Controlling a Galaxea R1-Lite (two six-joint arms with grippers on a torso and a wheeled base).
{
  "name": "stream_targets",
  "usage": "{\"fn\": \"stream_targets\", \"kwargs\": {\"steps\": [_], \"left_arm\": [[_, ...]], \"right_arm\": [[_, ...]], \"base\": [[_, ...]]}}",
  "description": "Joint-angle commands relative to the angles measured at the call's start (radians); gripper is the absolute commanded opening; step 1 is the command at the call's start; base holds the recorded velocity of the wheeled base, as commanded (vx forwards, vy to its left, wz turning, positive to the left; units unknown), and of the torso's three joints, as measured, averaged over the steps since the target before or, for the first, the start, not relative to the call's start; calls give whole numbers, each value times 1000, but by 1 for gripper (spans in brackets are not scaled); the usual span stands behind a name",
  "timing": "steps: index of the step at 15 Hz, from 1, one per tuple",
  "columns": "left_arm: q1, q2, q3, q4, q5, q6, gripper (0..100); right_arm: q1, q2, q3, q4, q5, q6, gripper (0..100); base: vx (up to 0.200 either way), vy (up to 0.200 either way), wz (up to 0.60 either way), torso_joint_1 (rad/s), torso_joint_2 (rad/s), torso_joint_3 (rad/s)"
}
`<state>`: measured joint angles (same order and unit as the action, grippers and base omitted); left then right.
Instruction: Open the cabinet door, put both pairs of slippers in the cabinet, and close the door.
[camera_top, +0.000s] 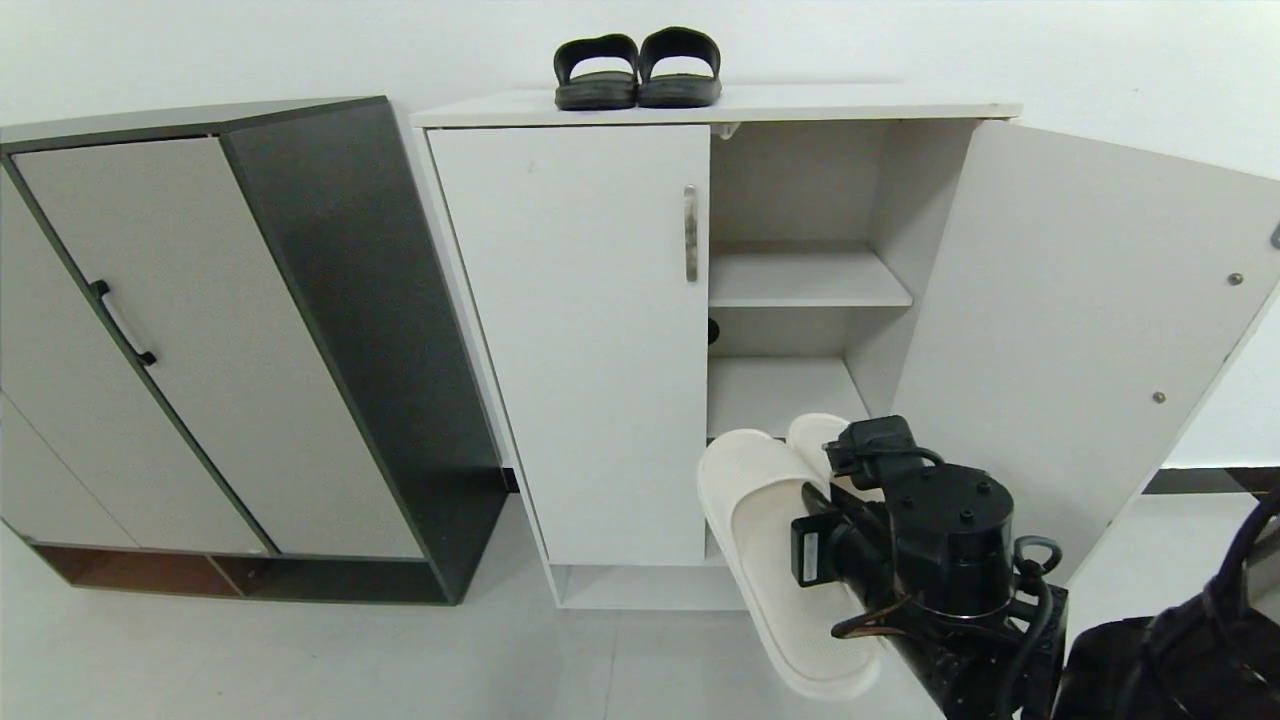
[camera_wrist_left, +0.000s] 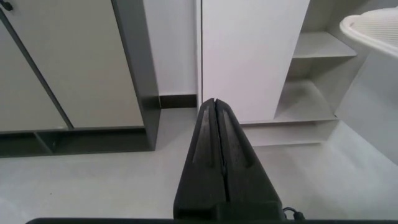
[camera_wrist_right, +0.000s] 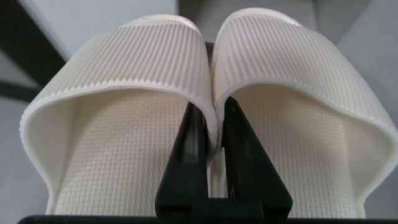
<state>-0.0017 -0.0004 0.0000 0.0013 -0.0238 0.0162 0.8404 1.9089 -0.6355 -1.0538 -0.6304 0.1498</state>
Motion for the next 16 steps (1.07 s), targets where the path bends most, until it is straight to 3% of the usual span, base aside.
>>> {"fn": "stream_targets", "kwargs": {"steps": [1, 7, 16], "left_arm": [[0, 2, 0, 0, -1, -1, 0], [0, 2, 0, 0, 1, -10, 0], [0, 2, 0, 0, 2, -19, 0]], "right_arm": [[-1, 58, -44, -2, -35, 2, 0], [-17, 67, -47, -2, -40, 2, 0], [-84, 142, -85, -3, -41, 31, 0]], "base": [[0, -200, 0, 2, 2, 2], [0, -200, 0, 4, 6, 3], [0, 0, 0, 0, 0, 0]]}}
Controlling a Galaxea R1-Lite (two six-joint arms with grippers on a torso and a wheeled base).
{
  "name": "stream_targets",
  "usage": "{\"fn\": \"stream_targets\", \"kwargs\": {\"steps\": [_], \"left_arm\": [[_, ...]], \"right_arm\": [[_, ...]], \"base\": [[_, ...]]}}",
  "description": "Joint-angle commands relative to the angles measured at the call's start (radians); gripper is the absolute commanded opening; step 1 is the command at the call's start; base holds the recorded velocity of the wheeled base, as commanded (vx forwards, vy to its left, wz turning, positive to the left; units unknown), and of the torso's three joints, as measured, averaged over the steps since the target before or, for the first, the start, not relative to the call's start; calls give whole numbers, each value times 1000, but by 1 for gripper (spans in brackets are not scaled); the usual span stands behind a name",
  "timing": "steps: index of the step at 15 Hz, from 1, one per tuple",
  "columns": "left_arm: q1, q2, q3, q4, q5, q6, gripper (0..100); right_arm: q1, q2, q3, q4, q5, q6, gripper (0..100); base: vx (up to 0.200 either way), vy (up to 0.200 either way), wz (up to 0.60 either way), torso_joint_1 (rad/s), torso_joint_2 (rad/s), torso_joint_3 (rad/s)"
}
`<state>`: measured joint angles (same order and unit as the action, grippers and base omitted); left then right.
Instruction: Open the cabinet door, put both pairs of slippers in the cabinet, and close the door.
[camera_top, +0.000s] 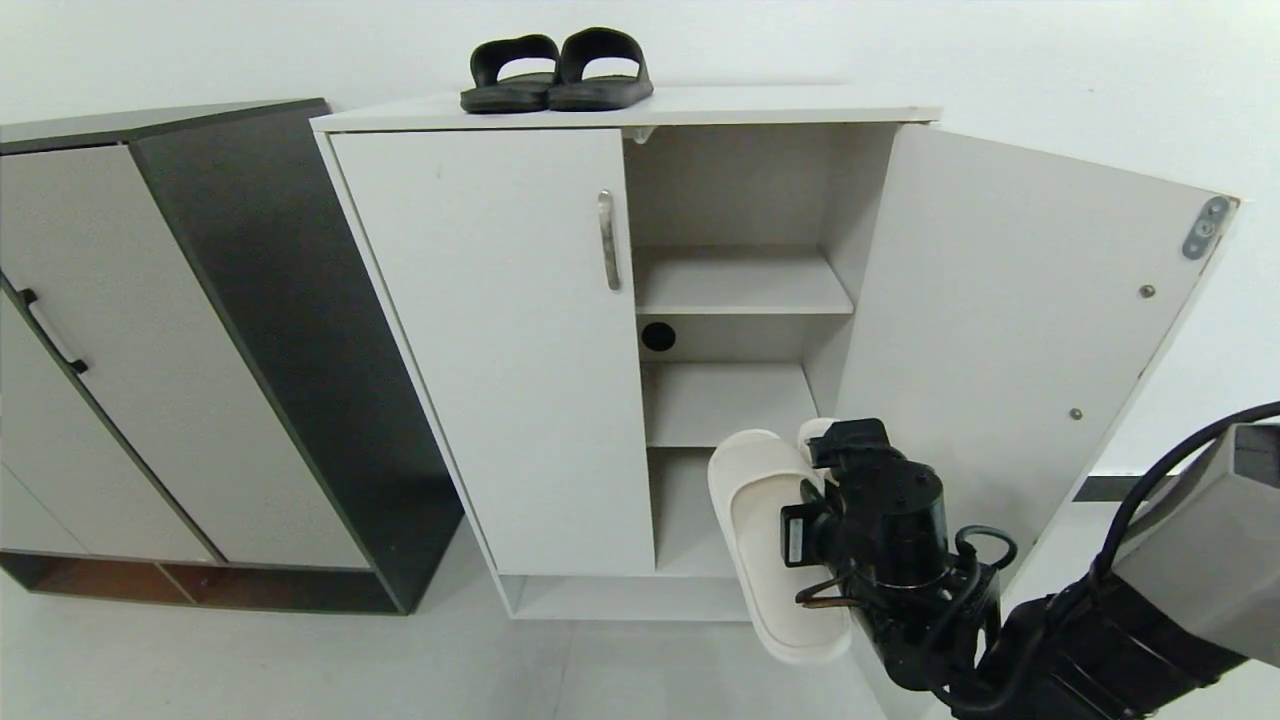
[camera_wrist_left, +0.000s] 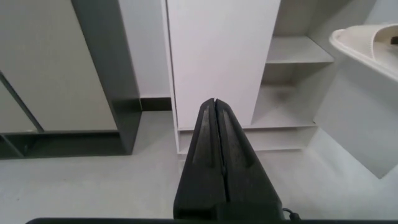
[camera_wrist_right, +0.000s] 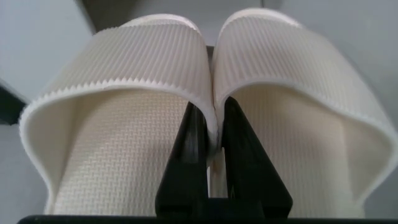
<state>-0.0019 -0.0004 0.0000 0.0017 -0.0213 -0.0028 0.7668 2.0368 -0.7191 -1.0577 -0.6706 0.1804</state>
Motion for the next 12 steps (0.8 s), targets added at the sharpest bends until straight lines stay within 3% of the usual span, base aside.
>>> {"fn": "stream_targets", "kwargs": {"steps": [1, 12], "left_arm": [[0, 2, 0, 0, 0, 0, 0], [0, 2, 0, 0, 0, 0, 0]], "right_arm": [[-17, 17, -2, 1, -1, 1, 0], [-61, 66, -23, 1, -1, 1, 0]], "base": [[0, 0, 0, 0, 0, 0], [0, 0, 0, 0, 0, 0]]}}
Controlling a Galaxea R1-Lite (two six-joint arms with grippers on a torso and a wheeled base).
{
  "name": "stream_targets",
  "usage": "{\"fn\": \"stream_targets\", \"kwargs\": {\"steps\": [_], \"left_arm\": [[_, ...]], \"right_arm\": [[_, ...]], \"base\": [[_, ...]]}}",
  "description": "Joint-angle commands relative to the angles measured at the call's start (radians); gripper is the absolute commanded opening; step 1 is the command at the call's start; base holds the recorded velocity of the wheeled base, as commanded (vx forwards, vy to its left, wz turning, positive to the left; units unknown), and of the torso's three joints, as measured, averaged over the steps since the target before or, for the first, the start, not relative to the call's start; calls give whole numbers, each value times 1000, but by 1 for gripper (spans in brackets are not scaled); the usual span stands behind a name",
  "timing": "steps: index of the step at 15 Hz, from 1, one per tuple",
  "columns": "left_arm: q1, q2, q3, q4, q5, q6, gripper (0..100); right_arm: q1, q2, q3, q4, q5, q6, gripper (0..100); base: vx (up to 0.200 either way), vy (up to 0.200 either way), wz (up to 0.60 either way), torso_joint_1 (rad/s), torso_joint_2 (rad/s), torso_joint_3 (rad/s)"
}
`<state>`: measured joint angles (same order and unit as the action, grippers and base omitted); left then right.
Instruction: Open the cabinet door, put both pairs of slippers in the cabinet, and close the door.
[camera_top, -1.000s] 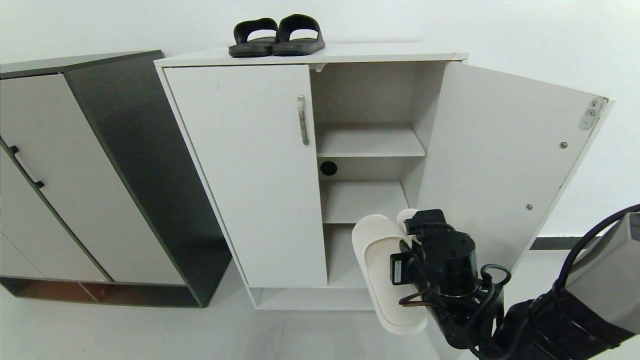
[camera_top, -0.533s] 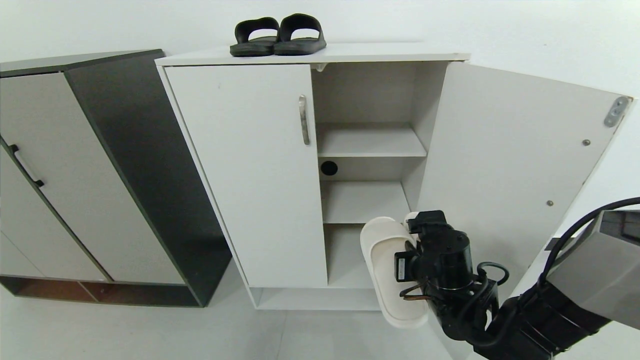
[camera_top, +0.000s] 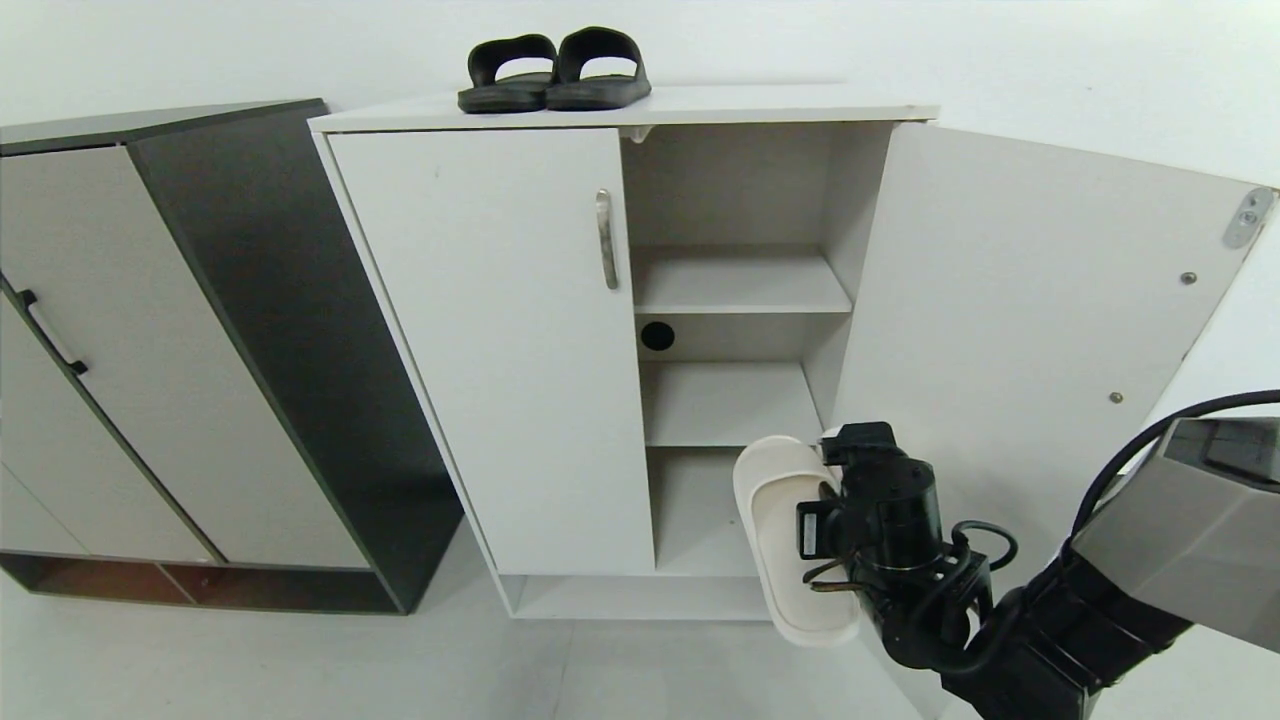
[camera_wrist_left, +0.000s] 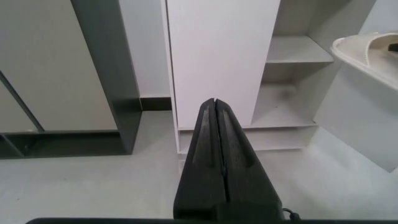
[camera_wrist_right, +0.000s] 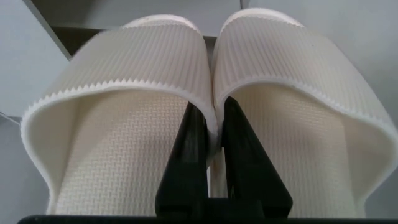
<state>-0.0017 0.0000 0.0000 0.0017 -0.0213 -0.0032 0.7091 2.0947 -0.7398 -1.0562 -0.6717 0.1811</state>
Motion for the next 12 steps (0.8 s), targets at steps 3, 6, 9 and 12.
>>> {"fn": "stream_targets", "kwargs": {"steps": [3, 6, 9, 12], "left_arm": [[0, 2, 0, 0, 0, 2, 0], [0, 3, 0, 0, 0, 0, 0], [0, 3, 0, 0, 0, 0, 0], [0, 3, 0, 0, 0, 2, 0]], "right_arm": [[-25, 18, -9, 1, -2, 0, 0], [-25, 31, -9, -1, -2, 0, 0], [-17, 30, -9, -2, 0, 0, 0], [49, 19, -29, -2, 0, 5, 0]], "base": [[0, 0, 0, 0, 0, 0], [0, 0, 0, 0, 0, 0], [0, 0, 0, 0, 0, 0], [0, 0, 0, 0, 0, 0]]}}
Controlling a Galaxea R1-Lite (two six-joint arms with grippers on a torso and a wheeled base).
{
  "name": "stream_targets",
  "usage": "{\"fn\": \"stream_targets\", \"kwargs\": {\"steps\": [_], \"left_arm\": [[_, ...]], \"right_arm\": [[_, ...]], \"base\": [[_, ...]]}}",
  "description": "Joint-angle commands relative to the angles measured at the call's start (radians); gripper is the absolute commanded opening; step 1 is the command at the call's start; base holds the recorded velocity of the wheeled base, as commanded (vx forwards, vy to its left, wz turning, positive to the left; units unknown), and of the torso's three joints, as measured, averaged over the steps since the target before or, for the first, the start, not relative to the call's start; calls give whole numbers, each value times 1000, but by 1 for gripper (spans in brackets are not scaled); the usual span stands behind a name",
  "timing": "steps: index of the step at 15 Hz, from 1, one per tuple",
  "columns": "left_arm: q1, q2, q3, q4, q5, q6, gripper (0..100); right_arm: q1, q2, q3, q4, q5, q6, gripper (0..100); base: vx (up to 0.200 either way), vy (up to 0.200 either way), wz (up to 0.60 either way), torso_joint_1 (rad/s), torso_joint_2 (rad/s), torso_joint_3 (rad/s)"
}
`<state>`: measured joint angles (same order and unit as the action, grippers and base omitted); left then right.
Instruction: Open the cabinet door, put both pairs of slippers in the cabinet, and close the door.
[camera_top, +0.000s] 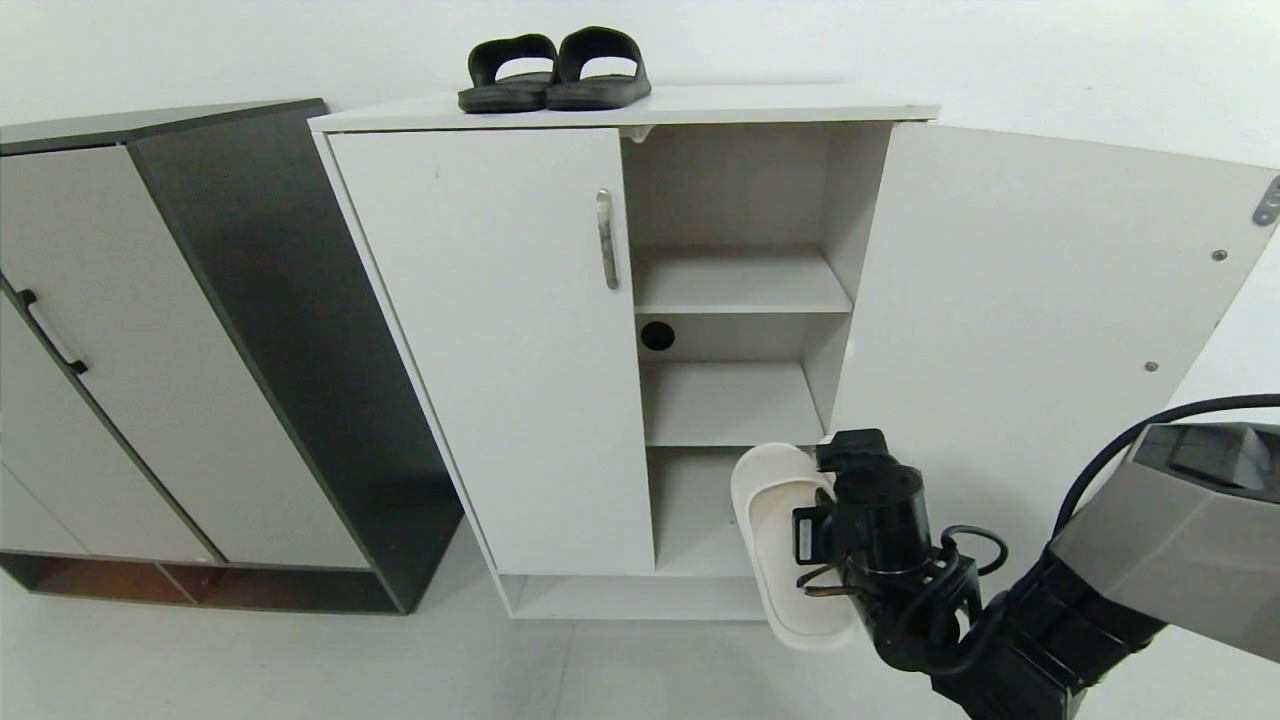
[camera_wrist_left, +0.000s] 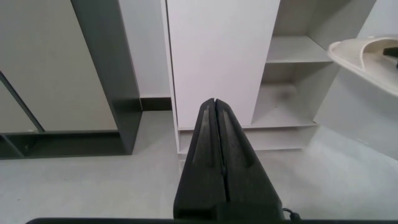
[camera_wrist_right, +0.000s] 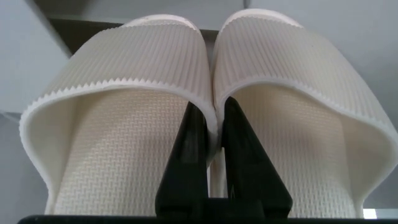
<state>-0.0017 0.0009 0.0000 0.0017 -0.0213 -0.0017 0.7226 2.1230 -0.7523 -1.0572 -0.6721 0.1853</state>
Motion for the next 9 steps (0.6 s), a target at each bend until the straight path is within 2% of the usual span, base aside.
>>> {"fn": "stream_targets", "kwargs": {"steps": [1, 4, 7, 9], "left_arm": [[0, 2, 0, 0, 0, 0, 0], [0, 2, 0, 0, 0, 0, 0], [0, 2, 0, 0, 0, 2, 0], [0, 1, 0, 0, 0, 2, 0]], "right_arm": [[58, -5, -35, 2, 2, 0, 0], [107, 40, -101, 6, 3, -1, 0], [74, 137, -193, 6, 3, 11, 0], [66, 153, -209, 6, 5, 13, 0]], "base": [[0, 0, 0, 0, 0, 0], [0, 0, 0, 0, 0, 0], [0, 0, 0, 0, 0, 0], [0, 0, 0, 0, 0, 0]]}}
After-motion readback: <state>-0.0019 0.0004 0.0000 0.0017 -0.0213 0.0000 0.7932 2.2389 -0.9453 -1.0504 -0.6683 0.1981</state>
